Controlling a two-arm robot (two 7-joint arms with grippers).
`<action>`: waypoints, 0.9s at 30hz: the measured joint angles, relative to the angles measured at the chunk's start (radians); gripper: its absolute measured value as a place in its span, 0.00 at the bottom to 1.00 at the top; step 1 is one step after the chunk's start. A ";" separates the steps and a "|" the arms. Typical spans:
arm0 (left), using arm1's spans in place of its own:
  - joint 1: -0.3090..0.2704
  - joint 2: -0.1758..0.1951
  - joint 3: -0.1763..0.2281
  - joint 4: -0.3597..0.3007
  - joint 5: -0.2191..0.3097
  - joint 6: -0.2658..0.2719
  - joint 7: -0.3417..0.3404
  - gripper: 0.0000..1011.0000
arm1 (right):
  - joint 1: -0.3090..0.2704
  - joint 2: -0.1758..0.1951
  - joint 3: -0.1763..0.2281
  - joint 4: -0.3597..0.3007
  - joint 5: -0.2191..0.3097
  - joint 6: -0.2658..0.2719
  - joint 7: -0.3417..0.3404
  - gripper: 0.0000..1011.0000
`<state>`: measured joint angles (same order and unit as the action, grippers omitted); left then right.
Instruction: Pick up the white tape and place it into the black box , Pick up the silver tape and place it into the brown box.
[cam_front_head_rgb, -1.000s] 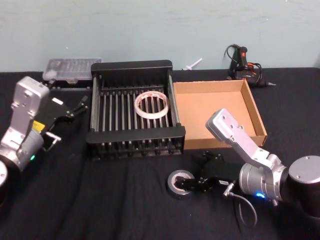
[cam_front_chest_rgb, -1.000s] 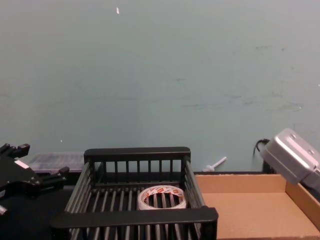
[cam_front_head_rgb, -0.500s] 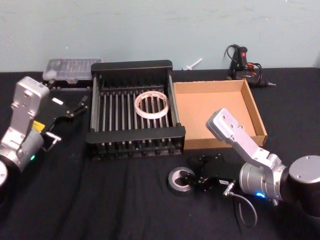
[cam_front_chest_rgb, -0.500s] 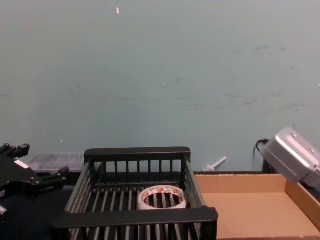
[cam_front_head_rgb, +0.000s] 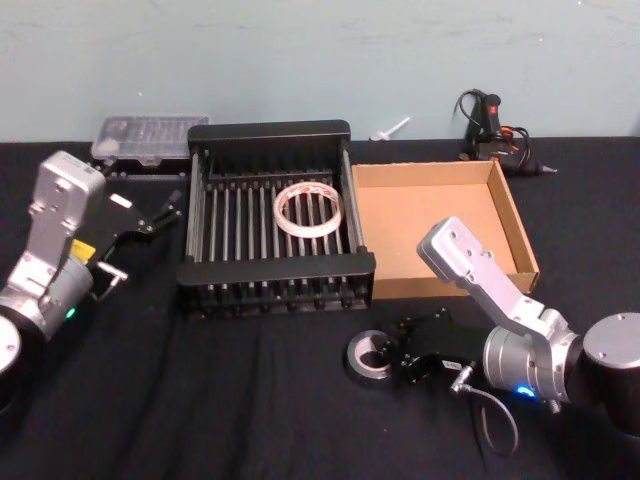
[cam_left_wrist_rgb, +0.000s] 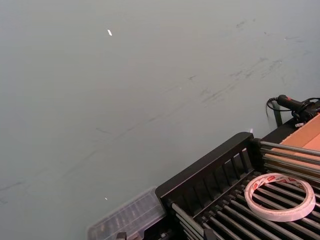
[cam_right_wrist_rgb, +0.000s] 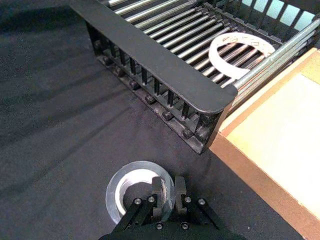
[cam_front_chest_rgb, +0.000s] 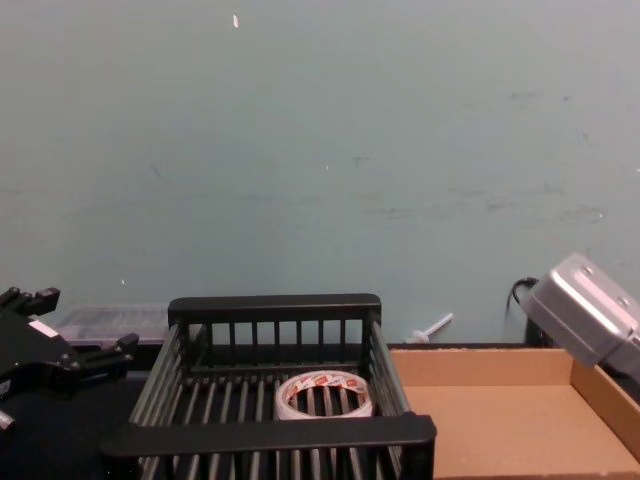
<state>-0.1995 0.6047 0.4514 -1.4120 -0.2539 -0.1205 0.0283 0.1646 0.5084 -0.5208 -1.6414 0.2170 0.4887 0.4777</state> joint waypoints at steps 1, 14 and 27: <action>0.000 0.000 0.000 0.000 0.000 0.000 0.000 0.99 | 0.000 0.000 0.000 0.000 0.000 0.000 0.000 0.16; 0.000 0.000 0.000 0.000 0.000 0.000 0.000 0.99 | -0.028 0.029 0.024 -0.035 0.022 -0.045 0.008 0.16; 0.000 0.000 0.000 0.000 0.000 0.000 0.000 0.99 | -0.096 0.088 0.125 -0.115 0.063 -0.072 -0.043 0.16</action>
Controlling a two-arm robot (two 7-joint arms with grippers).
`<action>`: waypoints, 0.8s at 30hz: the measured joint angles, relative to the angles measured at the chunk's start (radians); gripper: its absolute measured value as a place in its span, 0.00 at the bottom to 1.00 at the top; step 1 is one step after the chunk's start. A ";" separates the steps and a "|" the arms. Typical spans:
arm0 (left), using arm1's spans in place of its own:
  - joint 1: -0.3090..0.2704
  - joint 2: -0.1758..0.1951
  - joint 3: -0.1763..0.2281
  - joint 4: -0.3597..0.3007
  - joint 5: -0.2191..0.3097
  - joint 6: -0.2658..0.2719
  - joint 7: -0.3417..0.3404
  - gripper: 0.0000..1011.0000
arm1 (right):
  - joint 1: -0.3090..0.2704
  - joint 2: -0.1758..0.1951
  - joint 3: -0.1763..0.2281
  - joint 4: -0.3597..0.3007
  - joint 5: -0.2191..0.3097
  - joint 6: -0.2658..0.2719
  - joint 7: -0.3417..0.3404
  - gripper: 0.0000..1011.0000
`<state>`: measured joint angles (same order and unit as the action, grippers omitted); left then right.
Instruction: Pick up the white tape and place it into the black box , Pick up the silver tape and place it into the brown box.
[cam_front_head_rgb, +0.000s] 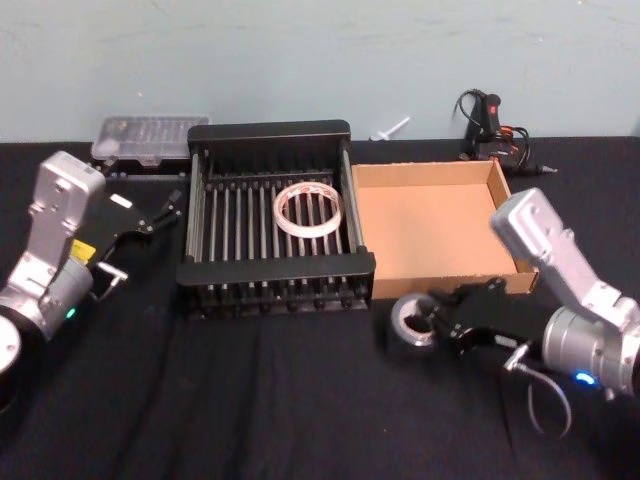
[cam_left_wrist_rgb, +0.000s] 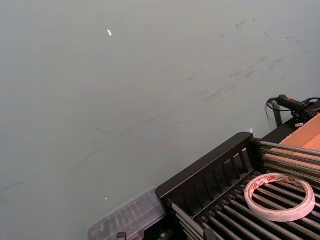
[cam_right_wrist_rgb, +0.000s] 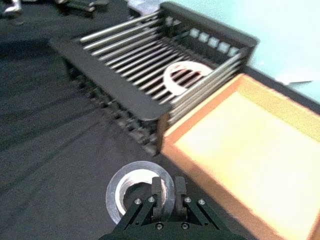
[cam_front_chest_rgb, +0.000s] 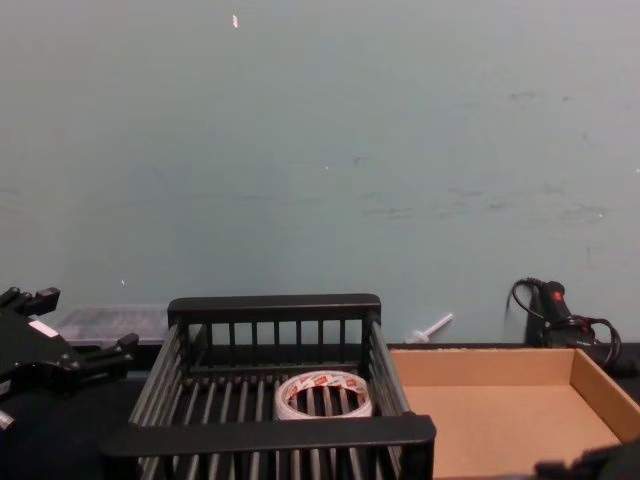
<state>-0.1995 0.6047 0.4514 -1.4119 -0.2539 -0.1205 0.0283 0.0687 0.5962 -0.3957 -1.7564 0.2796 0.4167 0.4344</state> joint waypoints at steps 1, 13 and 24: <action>0.000 0.000 0.000 0.000 0.000 0.000 0.000 0.99 | -0.004 0.002 0.012 -0.005 0.003 -0.004 -0.008 0.16; 0.000 0.000 0.000 0.000 0.000 0.000 0.000 0.99 | 0.025 -0.038 0.083 0.018 0.003 -0.049 -0.079 0.16; 0.000 0.000 0.000 0.000 0.000 0.000 0.000 0.99 | 0.121 -0.121 0.093 0.123 -0.032 -0.081 -0.118 0.16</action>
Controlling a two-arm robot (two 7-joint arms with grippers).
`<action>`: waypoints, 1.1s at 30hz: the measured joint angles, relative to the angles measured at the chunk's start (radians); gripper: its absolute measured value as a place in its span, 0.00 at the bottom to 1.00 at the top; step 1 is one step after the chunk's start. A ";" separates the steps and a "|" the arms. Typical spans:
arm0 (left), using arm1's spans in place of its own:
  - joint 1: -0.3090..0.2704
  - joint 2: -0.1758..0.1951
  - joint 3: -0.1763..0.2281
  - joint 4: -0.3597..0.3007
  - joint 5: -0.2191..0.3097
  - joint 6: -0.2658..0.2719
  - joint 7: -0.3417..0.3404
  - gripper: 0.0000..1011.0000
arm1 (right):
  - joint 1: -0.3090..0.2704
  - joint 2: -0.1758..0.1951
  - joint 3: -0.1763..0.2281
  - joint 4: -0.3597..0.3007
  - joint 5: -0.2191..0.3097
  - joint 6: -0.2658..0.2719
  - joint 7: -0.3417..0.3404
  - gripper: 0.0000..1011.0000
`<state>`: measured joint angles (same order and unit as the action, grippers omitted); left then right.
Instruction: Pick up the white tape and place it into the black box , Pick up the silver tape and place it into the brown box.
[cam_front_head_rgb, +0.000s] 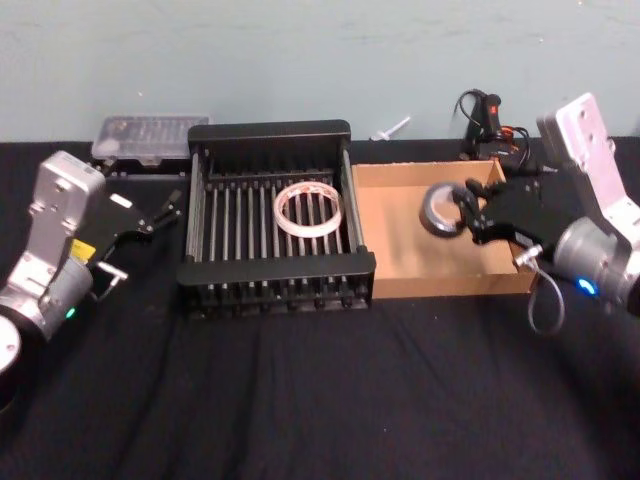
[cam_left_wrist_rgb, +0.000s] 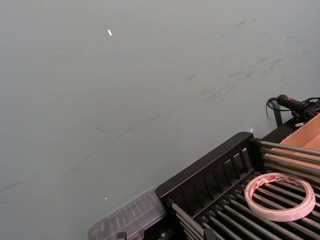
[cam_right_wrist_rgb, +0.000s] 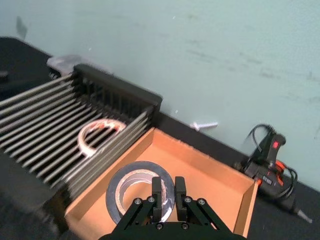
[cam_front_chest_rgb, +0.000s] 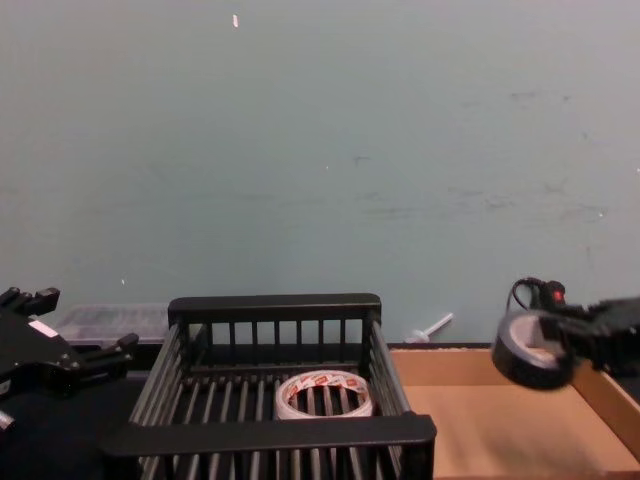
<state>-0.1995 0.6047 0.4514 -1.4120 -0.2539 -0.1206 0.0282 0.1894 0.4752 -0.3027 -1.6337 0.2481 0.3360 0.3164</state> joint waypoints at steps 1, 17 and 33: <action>0.000 0.000 0.000 0.000 0.000 0.000 0.000 0.99 | 0.020 -0.016 0.000 0.023 -0.004 -0.007 -0.003 0.16; 0.000 0.000 0.000 0.000 0.000 0.000 0.000 0.99 | 0.213 -0.182 -0.025 0.369 -0.067 -0.078 -0.035 0.16; 0.000 0.000 0.000 0.000 0.000 0.000 0.000 0.99 | 0.241 -0.213 -0.036 0.446 -0.093 -0.088 -0.021 0.16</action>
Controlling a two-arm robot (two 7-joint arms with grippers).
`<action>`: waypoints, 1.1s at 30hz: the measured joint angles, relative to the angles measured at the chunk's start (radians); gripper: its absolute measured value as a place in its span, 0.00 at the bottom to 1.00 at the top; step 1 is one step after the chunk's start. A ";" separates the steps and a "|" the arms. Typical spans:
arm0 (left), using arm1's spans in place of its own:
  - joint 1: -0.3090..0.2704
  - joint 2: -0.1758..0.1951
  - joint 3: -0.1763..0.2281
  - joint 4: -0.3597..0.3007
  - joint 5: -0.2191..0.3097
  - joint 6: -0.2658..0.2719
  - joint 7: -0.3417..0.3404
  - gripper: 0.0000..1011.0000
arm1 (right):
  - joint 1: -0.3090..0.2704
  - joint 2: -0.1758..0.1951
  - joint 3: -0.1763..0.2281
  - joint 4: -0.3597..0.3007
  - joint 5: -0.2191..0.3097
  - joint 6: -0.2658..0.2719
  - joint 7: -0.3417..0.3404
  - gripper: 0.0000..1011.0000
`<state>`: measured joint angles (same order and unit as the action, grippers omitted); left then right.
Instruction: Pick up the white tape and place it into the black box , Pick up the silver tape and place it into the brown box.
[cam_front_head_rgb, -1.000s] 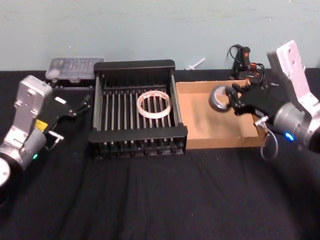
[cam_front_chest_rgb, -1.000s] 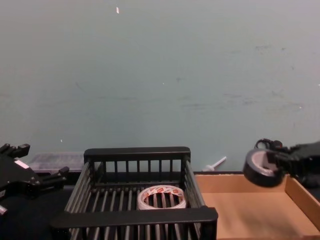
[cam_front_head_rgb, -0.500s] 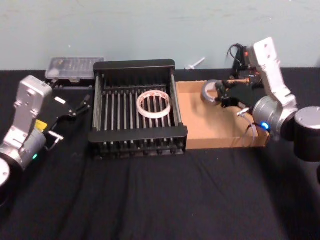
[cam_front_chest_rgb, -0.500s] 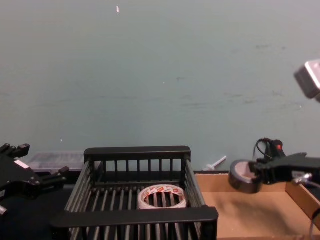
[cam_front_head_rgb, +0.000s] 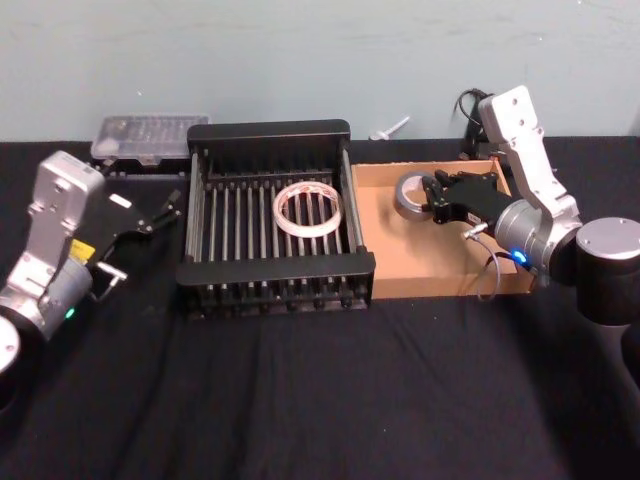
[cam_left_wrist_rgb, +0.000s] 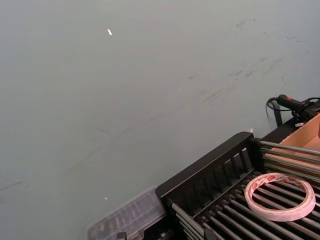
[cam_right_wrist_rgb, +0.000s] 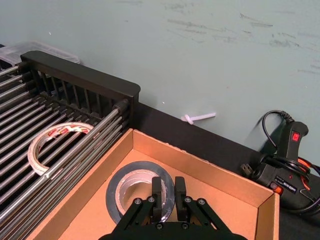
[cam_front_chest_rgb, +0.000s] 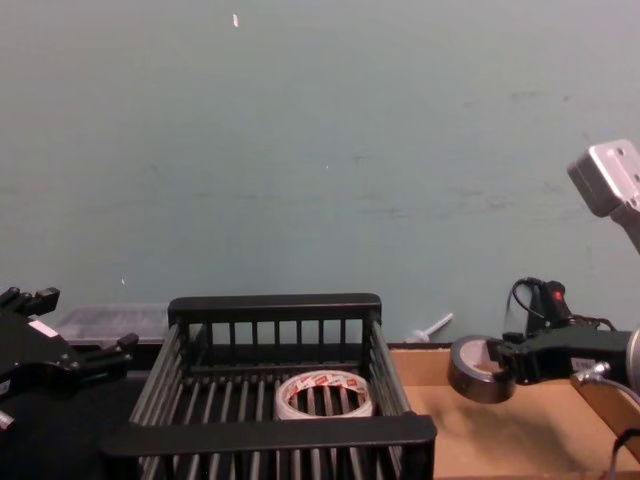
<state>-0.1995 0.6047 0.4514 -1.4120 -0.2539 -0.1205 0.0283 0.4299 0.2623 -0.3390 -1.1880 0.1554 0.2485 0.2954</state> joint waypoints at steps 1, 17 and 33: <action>0.000 0.000 0.000 0.000 0.000 0.000 0.000 0.99 | 0.000 0.000 0.000 -0.001 0.000 0.000 0.000 0.16; 0.000 0.000 0.000 0.000 0.000 0.000 0.000 0.99 | -0.003 0.003 0.001 -0.007 0.004 0.003 -0.001 0.55; 0.000 0.000 0.000 0.000 0.000 0.000 0.000 0.99 | -0.005 0.004 0.002 -0.009 0.006 0.004 -0.001 0.99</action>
<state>-0.1995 0.6047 0.4514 -1.4120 -0.2539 -0.1206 0.0283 0.4254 0.2661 -0.3371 -1.1965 0.1614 0.2527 0.2947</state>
